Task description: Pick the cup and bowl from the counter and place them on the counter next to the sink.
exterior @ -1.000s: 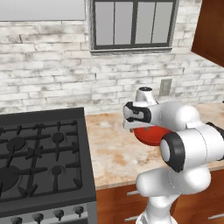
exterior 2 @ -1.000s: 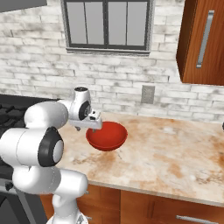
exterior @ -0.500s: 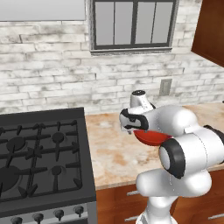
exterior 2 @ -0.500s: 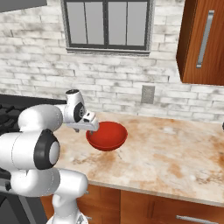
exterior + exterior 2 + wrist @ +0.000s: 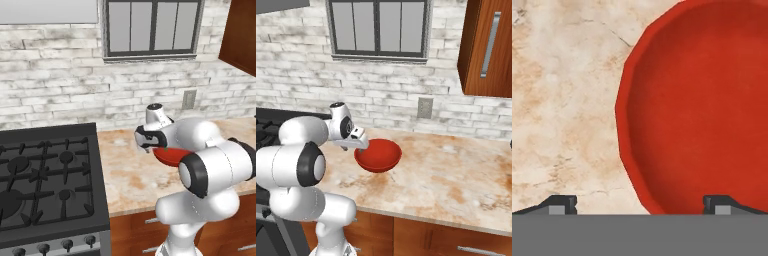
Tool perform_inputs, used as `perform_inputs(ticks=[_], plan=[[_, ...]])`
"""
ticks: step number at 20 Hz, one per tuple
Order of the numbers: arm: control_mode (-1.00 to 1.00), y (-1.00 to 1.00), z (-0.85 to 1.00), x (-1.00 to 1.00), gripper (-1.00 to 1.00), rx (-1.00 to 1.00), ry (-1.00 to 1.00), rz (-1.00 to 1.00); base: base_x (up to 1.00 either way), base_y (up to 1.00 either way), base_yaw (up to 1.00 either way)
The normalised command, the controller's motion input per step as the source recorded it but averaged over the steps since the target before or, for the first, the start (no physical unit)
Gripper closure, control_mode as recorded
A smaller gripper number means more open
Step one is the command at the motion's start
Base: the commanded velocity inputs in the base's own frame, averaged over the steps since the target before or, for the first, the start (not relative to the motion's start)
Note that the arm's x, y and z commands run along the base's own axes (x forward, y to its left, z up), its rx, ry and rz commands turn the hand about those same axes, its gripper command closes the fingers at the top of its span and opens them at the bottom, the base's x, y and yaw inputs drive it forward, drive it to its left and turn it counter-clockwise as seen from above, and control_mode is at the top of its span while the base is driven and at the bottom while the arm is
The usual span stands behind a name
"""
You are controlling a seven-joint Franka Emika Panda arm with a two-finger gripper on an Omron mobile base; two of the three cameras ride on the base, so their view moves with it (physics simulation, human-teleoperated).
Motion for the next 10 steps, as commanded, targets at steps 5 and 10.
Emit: perform_inputs(ticks=[5,10], plan=[[-1.00,-0.04,-0.28,0.19,-1.00,0.00,0.09,0.00,0.00,0.00,0.00],[-1.00,-0.05,-0.36,0.08,-1.00,0.00,0.04,0.00,0.00,0.00,0.00]])
